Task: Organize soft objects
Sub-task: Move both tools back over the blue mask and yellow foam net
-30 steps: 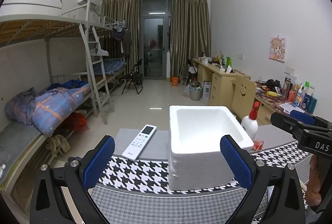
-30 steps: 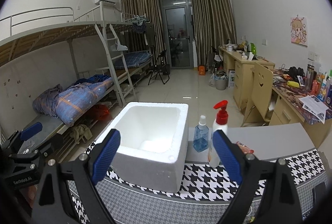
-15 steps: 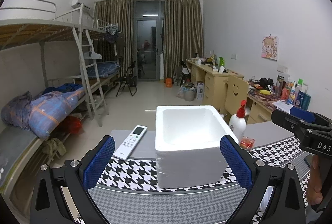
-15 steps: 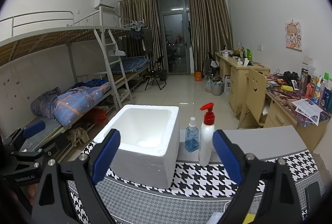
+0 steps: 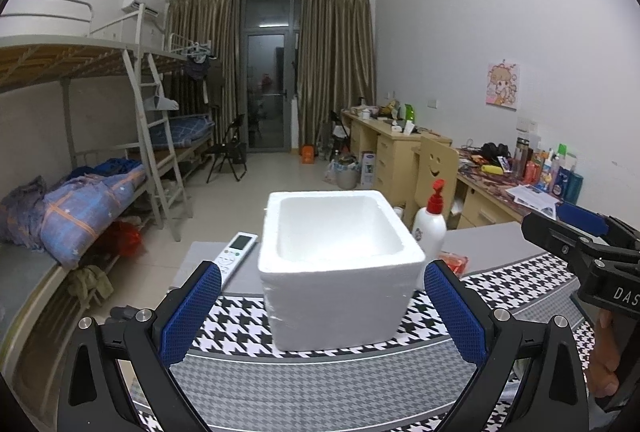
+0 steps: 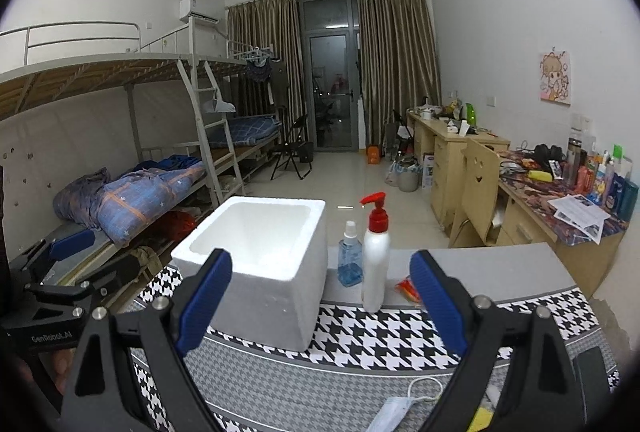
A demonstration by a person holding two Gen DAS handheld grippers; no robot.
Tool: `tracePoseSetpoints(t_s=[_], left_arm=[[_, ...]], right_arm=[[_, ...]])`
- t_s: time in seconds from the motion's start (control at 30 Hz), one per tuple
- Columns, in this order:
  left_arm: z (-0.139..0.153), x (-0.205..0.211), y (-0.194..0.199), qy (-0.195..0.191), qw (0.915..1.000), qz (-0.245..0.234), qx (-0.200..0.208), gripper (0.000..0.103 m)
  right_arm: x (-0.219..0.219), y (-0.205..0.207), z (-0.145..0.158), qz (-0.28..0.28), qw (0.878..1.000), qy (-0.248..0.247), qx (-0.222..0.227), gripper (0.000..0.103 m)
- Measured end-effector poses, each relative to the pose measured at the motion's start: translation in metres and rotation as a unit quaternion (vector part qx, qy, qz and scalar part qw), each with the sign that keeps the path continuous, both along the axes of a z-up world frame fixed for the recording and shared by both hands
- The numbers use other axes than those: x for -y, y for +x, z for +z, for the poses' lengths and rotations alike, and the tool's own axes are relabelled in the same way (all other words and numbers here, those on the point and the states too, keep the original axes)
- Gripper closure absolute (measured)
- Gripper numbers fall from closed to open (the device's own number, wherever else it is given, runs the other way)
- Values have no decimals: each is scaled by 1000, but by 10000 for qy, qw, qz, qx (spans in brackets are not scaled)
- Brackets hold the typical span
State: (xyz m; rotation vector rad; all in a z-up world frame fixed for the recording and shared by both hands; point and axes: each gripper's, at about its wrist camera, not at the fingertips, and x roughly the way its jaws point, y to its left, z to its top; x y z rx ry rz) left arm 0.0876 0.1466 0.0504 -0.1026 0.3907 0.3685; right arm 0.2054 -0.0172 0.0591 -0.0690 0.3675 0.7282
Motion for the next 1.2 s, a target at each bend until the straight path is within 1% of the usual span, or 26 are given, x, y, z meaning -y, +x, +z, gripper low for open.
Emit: tracePoseSetpoints(t_s=[0.17,0.3,0.5,0.87,1.2], left_arm=[[-2,9,3,-4,10000,-75,-18,1],[-3,14,5,-46,9999,-142,-9,1],[-3,26,7,-58,9995,-306,-4,1],[-7,47,11,-80,9984,-564,9,1],[-8,73,15,-44,9966,-820,41,1]], right_arm=[[10,-1,-4,-51,10000,-28,64,8],[17,-1,-6,-114,9999,19,27,8],[27,-7,-5,-220,9996,-8,154,8],[49,-11,-4,-407,9989,-20,238,8],[68,-11,-8,-599,9981,2,175,8]])
